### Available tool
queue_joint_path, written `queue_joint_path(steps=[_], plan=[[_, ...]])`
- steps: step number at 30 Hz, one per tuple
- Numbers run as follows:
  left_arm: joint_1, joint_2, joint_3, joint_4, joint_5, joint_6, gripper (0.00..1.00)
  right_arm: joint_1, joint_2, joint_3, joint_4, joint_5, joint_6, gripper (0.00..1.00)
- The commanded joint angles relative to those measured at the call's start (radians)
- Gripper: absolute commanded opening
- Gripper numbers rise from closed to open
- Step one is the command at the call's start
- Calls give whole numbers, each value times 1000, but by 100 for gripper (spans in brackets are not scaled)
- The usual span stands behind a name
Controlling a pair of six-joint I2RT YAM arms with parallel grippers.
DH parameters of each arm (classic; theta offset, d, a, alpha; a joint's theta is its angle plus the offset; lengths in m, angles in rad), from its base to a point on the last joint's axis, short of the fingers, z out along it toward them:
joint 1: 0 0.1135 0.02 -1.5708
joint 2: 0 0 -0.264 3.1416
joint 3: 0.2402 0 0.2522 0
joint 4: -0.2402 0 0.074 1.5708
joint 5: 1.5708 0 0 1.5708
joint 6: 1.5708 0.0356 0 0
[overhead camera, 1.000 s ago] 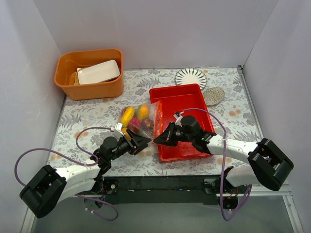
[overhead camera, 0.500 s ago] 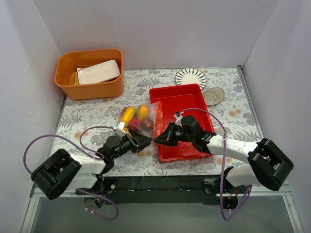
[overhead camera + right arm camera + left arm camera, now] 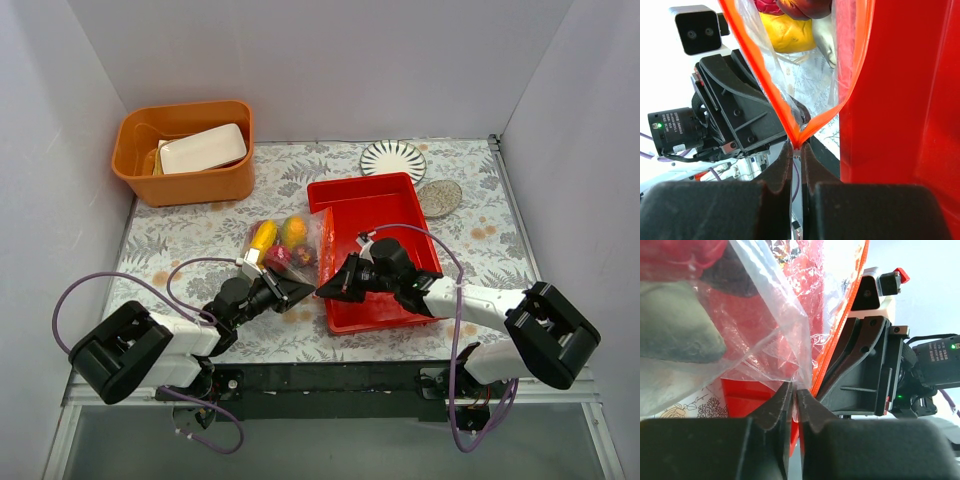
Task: Place the food in the zip-top bag and seal the zipper
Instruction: Zip the zipper food storage bag at the center of the board.
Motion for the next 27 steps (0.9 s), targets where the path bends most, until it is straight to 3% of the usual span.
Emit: queue_joint_path(steps=[1, 9, 27], plan=[[-1, -19, 22, -23, -7, -357, 0, 5, 11, 35, 2, -26, -9, 1], [-1, -62, 32, -156, 4, -329, 0, 0, 13, 47, 12, 20, -28, 1], [-1, -70, 3, -135, 65, -286, 0, -32, -12, 69, -42, 105, -23, 1]])
